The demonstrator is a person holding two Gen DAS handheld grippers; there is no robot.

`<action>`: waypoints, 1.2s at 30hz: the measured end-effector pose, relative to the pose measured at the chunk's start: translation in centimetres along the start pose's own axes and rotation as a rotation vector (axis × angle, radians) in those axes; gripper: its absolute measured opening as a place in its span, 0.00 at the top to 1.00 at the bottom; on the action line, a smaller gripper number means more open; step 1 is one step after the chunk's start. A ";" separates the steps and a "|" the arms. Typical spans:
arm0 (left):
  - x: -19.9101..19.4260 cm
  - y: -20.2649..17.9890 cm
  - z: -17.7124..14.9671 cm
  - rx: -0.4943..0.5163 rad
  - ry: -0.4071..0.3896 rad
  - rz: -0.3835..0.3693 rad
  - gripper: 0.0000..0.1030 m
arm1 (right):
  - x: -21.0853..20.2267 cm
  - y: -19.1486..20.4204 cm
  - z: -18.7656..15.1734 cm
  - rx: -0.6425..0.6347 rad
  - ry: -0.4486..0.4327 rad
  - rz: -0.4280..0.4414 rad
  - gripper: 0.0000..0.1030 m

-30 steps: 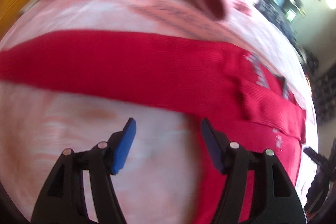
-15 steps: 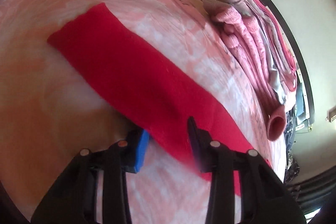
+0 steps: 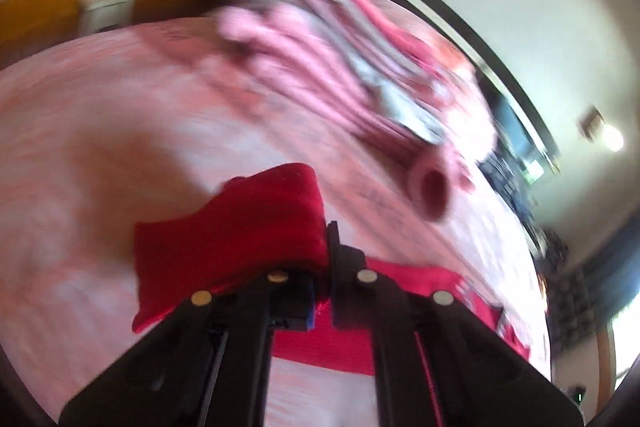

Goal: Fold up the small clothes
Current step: 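Grasp the other sleeve cuff with the left gripper and fold it across the chest, then open the left gripper and release the folded sleeve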

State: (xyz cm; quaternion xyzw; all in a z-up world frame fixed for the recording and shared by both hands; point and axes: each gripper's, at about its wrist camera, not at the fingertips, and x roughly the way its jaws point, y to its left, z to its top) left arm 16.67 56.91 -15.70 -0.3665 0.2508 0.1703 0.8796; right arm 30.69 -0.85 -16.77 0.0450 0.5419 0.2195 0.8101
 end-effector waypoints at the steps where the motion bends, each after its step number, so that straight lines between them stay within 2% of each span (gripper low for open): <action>1: 0.6 -2.5 -0.6 0.036 0.020 -0.036 0.97 | -0.1 -0.1 0.0 -0.001 0.000 -0.006 0.41; 5: 3.3 -11.0 -3.7 0.151 0.108 -0.159 0.97 | -0.5 -0.9 -0.3 -0.001 -0.007 -0.020 0.41; 9: 5.8 -17.5 -7.0 0.202 0.183 -0.256 0.97 | -0.6 -2.1 -0.4 0.014 -0.014 -0.028 0.41; 13: 7.7 -22.3 -10.3 0.263 0.220 -0.323 0.97 | -0.8 -2.9 -0.3 0.022 -0.025 -0.038 0.41; 17: 10.2 -25.2 -13.5 0.296 0.270 -0.343 0.97 | -0.6 -3.5 -0.3 0.024 -0.029 -0.046 0.41; 21: 13.4 -25.8 -16.2 0.316 0.326 -0.317 0.97 | -0.3 -3.9 -0.3 0.025 -0.023 -0.045 0.40; 22: 14.6 -25.4 -17.0 0.312 0.365 -0.308 0.95 | -0.3 -3.9 -0.4 0.024 -0.023 -0.046 0.40; 25: 17.5 -24.3 -19.1 0.297 0.509 -0.266 0.81 | -0.2 -3.6 -0.3 0.017 -0.018 -0.058 0.40; 26: 17.9 -23.9 -19.7 0.294 0.538 -0.266 0.82 | -0.2 -3.5 -0.2 0.016 -0.014 -0.062 0.40; 28: 17.4 -23.2 -19.8 0.306 0.546 -0.290 0.80 | -0.3 -3.3 0.1 0.020 -0.010 -0.062 0.40; 29: 16.6 -22.8 -19.6 0.304 0.566 -0.307 0.72 | -0.4 -3.2 0.3 0.022 -0.010 -0.055 0.40; 30: 15.7 -22.3 -19.3 0.294 0.579 -0.334 0.68 | -0.5 -2.9 0.6 0.022 -0.011 -0.042 0.40; 32: 12.7 -20.8 -18.3 0.303 0.555 -0.383 0.55 | -0.8 -1.9 1.5 0.015 -0.017 -0.004 0.41; 33: 11.5 -20.1 -17.7 0.323 0.530 -0.383 0.54 | -0.8 -1.3 2.0 0.007 -0.018 0.014 0.41; 36: 9.4 -17.4 -15.1 0.364 0.433 -0.306 0.53 | 0.3 1.8 4.1 -0.011 0.000 0.099 0.41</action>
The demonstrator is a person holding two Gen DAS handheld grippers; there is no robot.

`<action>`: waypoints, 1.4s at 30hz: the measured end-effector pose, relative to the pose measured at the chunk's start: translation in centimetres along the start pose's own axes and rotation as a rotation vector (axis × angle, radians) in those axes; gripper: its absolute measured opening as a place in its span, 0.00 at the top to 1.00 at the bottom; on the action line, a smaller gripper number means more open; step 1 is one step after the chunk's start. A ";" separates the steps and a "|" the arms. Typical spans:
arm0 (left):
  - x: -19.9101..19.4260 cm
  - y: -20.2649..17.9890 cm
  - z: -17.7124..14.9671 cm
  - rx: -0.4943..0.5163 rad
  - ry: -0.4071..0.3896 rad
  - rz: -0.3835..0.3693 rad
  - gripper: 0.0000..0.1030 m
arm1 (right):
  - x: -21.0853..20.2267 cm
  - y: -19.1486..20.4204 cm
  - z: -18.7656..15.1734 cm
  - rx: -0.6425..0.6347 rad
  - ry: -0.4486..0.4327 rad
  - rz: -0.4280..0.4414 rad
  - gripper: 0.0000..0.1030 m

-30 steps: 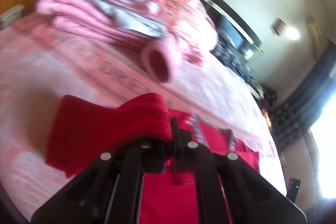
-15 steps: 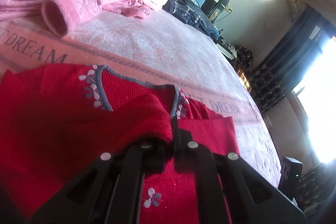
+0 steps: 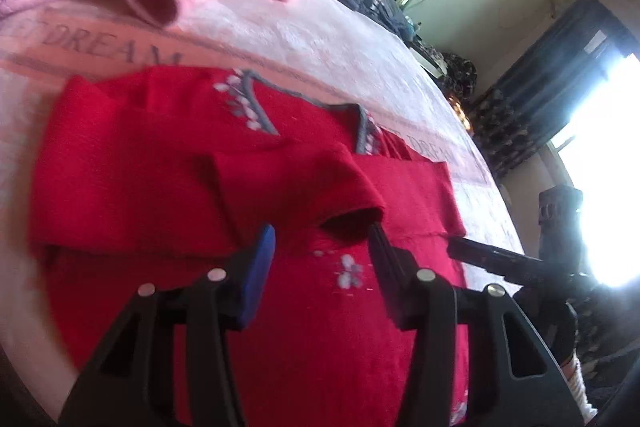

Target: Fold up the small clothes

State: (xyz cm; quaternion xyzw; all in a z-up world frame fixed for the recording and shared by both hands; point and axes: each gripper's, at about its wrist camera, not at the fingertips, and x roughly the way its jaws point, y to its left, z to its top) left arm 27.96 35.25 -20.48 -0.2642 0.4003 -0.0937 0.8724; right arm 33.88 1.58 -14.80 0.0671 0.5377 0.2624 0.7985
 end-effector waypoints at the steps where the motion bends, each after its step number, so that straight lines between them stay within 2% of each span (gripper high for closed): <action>1: -0.6 1.2 0.4 0.001 -0.012 0.052 0.52 | 0.8 0.8 0.8 0.005 0.013 0.034 0.41; 2: -0.7 2.5 0.9 -0.012 -0.015 0.099 0.52 | 1.6 1.6 1.5 0.015 0.025 0.061 0.41; 4: -0.3 4.9 1.8 -0.047 0.004 0.142 0.52 | 3.6 2.9 3.1 0.056 0.050 0.101 0.41; 6: 0.8 7.0 2.3 -0.082 0.057 0.196 0.53 | 5.9 3.7 4.5 0.101 0.087 0.153 0.41; 7: 1.7 8.1 2.3 -0.099 0.087 0.192 0.54 | 6.8 3.9 5.0 0.117 0.101 0.156 0.43; 9: 1.8 8.8 2.4 -0.100 0.064 0.152 0.54 | 8.4 4.4 5.6 0.132 0.134 0.144 0.52; 11: 1.6 9.5 2.5 -0.113 0.060 0.133 0.54 | 10.0 4.5 5.7 0.155 0.183 0.143 0.80; 12: 1.5 9.6 2.5 -0.121 0.057 0.125 0.54 | 10.1 4.4 5.7 0.161 0.182 0.139 0.81; 13: 1.4 9.6 2.5 -0.124 0.058 0.123 0.54 | 9.9 4.4 5.8 0.156 0.176 0.147 0.89; 14: 1.3 9.5 2.6 -0.121 0.057 0.129 0.54 | 9.4 4.3 5.8 0.148 0.164 0.163 0.92; 17: -0.6 7.6 2.1 -0.076 0.032 0.134 0.54 | 6.8 3.2 6.1 0.128 0.089 0.148 0.92; 19: -0.4 6.3 2.2 -0.034 0.035 0.167 0.53 | 5.8 2.5 6.2 0.092 0.047 0.073 0.92; 21: 1.6 6.0 2.2 -0.005 0.102 0.232 0.53 | 6.5 1.7 5.9 0.088 0.078 0.006 0.89; 22: 2.2 5.9 2.0 0.008 0.116 0.254 0.52 | 7.3 1.1 5.6 0.093 0.109 -0.028 0.82; 23: 2.5 5.7 2.0 0.030 0.102 0.266 0.49 | 7.7 0.9 5.4 0.088 0.114 -0.035 0.82; 25: 2.6 5.3 2.2 0.046 0.110 0.266 0.46 | 6.9 1.2 5.3 0.058 0.086 -0.053 0.80; 26: 2.4 5.2 2.3 0.038 0.113 0.265 0.46 | 6.2 1.7 5.3 0.036 0.059 -0.089 0.76; 28: 1.7 5.2 2.6 0.014 0.111 0.247 0.46 | 4.2 3.3 5.4 -0.032 -0.012 -0.145 0.74; 30: 0.9 5.0 2.8 -0.004 0.090 0.215 0.46 | 3.3 5.3 5.4 -0.092 -0.027 -0.119 0.74; 33: 1.2 4.8 3.0 -0.021 0.104 0.211 0.44 | 4.5 8.4 5.5 -0.136 0.052 -0.011 0.74; 35: 1.9 5.4 2.9 -0.055 0.137 0.238 0.45 | 5.8 10.0 5.4 -0.159 0.103 0.006 0.73; 37: 2.0 6.2 2.8 -0.073 0.135 0.221 0.46 | 7.6 11.6 5.2 -0.197 0.136 -0.053 0.68; 38: 2.0 6.5 2.8 -0.079 0.134 0.208 0.46 | 8.4 12.0 5.1 -0.206 0.147 -0.092 0.59; 39: 1.9 6.8 2.8 -0.085 0.134 0.195 0.46 | 8.9 12.3 4.9 -0.206 0.153 -0.117 0.56; 42: 1.9 7.3 2.8 -0.091 0.137 0.177 0.46 | 10.7 12.5 4.8 -0.203 0.166 -0.154 0.53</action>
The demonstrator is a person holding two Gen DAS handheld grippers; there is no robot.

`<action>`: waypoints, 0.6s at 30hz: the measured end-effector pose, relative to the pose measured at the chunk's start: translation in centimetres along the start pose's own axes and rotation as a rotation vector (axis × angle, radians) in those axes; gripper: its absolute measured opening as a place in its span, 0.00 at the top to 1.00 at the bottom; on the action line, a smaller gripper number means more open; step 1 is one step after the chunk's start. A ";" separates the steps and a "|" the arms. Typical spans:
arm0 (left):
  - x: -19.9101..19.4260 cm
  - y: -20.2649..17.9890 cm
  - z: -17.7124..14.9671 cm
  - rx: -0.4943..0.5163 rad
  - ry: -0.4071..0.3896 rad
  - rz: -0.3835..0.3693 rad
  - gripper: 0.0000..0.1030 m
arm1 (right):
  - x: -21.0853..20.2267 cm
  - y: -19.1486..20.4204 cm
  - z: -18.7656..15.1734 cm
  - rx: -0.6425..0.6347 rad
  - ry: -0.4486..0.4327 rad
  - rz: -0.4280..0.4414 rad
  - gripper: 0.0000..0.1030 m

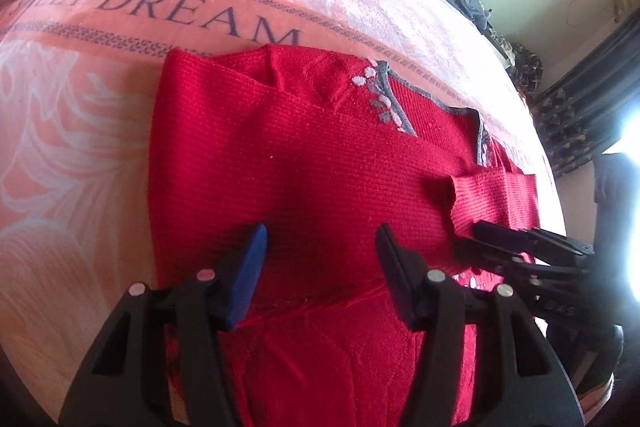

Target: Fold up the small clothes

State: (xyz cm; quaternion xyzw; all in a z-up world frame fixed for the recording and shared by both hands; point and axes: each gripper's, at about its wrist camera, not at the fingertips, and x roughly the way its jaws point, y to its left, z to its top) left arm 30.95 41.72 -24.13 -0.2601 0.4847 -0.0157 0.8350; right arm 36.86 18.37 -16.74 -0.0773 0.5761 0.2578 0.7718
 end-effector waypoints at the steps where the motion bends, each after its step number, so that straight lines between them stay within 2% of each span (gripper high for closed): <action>1: 0.1 0.0 0.0 0.003 0.001 0.002 0.46 | 0.3 0.2 0.0 -0.003 0.000 -0.008 0.52; 4: 0.2 0.0 0.0 0.009 -0.001 0.008 0.44 | 0.5 0.6 0.3 -0.034 0.008 -0.036 0.53; 6: 0.2 -0.1 0.0 0.009 -0.002 0.011 0.44 | 0.5 0.5 0.4 -0.050 0.006 -0.077 0.68; 7: 0.2 -0.1 0.0 0.011 -0.001 0.013 0.44 | 0.3 0.2 0.5 -0.048 0.004 -0.089 0.85; 8: 0.2 -0.2 0.0 0.014 0.000 0.015 0.43 | 0.2 -0.4 0.4 -0.024 0.002 -0.073 0.91; 10: 0.3 -0.2 0.0 0.020 0.001 0.018 0.43 | -0.8 -2.9 0.3 0.076 -0.015 0.042 0.94; 13: 0.3 -0.4 0.0 0.027 0.002 0.026 0.43 | -3.4 -6.9 -0.4 0.171 -0.094 0.146 0.94; 16: 0.4 -0.7 0.0 0.043 0.000 0.040 0.43 | -5.6 -12.1 -1.7 0.291 -0.149 0.194 0.94; 18: 0.4 -0.9 -0.1 0.057 -0.003 0.052 0.42 | -6.3 -15.6 -2.8 0.357 -0.171 0.159 0.94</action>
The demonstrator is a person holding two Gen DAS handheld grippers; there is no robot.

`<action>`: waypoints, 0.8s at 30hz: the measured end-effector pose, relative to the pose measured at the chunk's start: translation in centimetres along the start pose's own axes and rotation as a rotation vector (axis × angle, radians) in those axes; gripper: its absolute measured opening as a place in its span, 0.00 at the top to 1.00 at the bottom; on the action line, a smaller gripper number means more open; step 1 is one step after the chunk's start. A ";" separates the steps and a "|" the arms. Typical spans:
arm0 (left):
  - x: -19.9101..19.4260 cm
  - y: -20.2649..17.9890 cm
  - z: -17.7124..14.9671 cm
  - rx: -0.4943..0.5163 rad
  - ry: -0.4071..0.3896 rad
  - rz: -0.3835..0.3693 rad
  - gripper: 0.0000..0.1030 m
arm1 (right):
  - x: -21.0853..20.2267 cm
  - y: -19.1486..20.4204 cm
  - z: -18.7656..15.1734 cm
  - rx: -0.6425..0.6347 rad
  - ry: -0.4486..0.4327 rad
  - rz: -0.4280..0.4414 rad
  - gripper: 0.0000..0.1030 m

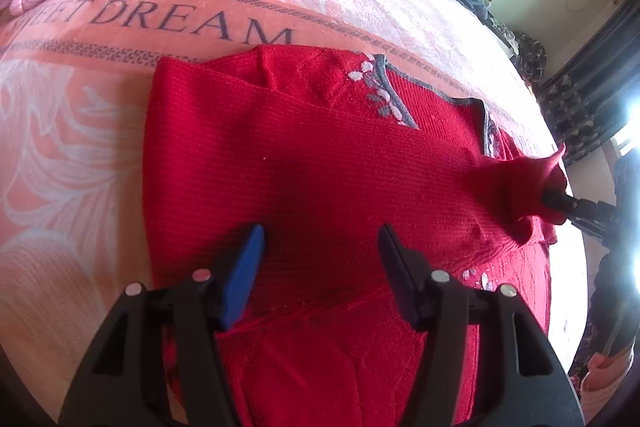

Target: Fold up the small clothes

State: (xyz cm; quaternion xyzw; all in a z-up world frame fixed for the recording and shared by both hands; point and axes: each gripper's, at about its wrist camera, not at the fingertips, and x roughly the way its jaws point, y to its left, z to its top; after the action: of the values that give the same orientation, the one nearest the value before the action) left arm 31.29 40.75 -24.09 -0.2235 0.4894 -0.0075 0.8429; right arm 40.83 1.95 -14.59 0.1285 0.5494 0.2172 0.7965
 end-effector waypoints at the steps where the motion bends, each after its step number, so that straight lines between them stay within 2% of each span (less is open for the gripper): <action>1: 0.0 -0.1 0.0 0.007 -0.002 0.006 0.42 | -0.2 -1.5 0.1 0.025 -0.007 -0.019 0.93; 3: 0.1 -0.4 -0.1 0.013 -0.006 0.014 0.40 | 0.1 -4.1 0.2 0.077 0.003 -0.038 0.92; 6: 0.1 -0.8 0.0 0.022 -0.003 0.036 0.39 | 0.6 -7.7 -0.2 0.165 0.008 0.005 0.81; 7: 0.0 -1.0 0.0 0.024 0.000 0.042 0.39 | 0.6 -8.9 -0.4 0.215 -0.003 0.091 0.75; 8: -0.2 -1.1 0.2 0.020 0.001 0.043 0.39 | 0.6 -9.7 -0.7 0.253 -0.010 0.158 0.63; 9: -0.4 -1.2 0.2 0.012 0.000 0.037 0.39 | 0.8 -10.5 -0.8 0.294 -0.011 0.227 0.58; 11: -0.9 -1.5 0.3 -0.005 -0.009 0.005 0.39 | 1.4 -10.9 -0.8 0.318 0.011 0.287 0.50; 12: -0.9 -1.7 0.4 -0.007 -0.012 0.001 0.39 | 1.7 -11.1 -0.6 0.327 0.019 0.309 0.50; 13: -0.8 -2.1 0.4 -0.001 -0.013 0.001 0.39 | 1.9 -11.0 -0.5 0.337 0.017 0.306 0.50; 15: -0.3 -3.0 0.4 0.029 -0.008 0.012 0.39 | 2.0 -10.4 -0.2 0.323 0.019 0.254 0.71; 16: 0.1 -3.3 0.3 0.043 -0.002 0.030 0.39 | 2.0 -10.0 0.1 0.300 0.029 0.211 0.95; 18: 0.7 -3.5 0.2 0.066 0.004 0.055 0.38 | 0.9 -9.8 0.0 0.257 0.015 0.147 0.96; 20: 1.0 -3.7 0.1 0.091 0.004 0.069 0.37 | -0.6 -9.7 0.1 0.217 -0.024 0.037 0.97; 22: 1.1 -3.9 -0.1 0.112 0.004 0.077 0.37 | -1.3 -10.4 -0.3 0.228 -0.038 0.000 0.97; 24: 1.2 -3.9 -0.2 0.120 0.005 0.079 0.37 | -0.6 -11.3 -0.5 0.244 -0.015 -0.017 0.97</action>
State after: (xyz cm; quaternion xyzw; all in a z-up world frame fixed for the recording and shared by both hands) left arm 32.58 36.94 -23.67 -0.1529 0.4988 -0.0040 0.8531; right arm 42.51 -8.19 -19.27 0.2215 0.5667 0.1410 0.7809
